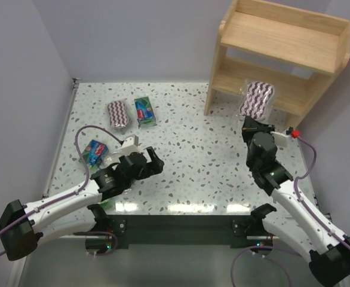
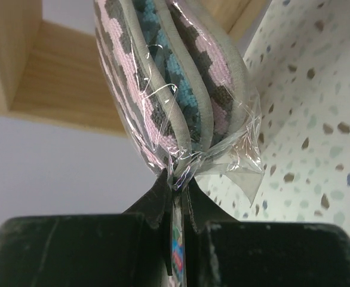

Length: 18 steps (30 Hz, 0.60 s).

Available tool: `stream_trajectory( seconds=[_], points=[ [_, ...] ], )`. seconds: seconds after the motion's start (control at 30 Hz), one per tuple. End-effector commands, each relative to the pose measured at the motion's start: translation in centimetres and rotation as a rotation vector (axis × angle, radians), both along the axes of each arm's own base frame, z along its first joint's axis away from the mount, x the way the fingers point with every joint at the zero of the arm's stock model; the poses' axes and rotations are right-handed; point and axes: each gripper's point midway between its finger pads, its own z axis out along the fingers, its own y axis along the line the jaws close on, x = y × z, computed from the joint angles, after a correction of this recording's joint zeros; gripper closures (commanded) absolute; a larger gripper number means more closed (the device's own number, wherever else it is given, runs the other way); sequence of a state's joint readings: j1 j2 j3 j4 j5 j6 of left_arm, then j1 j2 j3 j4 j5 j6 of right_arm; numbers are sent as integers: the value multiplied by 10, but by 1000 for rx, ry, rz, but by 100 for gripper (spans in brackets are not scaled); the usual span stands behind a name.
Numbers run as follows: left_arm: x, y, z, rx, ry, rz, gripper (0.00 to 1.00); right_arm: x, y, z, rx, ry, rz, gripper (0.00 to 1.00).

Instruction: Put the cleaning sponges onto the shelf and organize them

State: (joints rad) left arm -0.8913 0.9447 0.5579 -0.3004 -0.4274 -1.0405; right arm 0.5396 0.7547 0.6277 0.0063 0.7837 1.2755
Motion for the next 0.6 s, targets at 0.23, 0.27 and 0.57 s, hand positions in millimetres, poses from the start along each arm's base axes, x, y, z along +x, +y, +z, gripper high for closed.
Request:
stream_trajectory(
  seconds=[0.23,0.27,0.57],
  points=[
    [-1,9,9,-21,-23,36,0,87,-34,60,4,-175,71,100],
    [-1,10,8,-21,-23,38,0,92,-28,64,4,-188,108,100],
    [-4,15,10,-33,-24,47,0,151,-6,56,109,-177,182,100]
  ],
)
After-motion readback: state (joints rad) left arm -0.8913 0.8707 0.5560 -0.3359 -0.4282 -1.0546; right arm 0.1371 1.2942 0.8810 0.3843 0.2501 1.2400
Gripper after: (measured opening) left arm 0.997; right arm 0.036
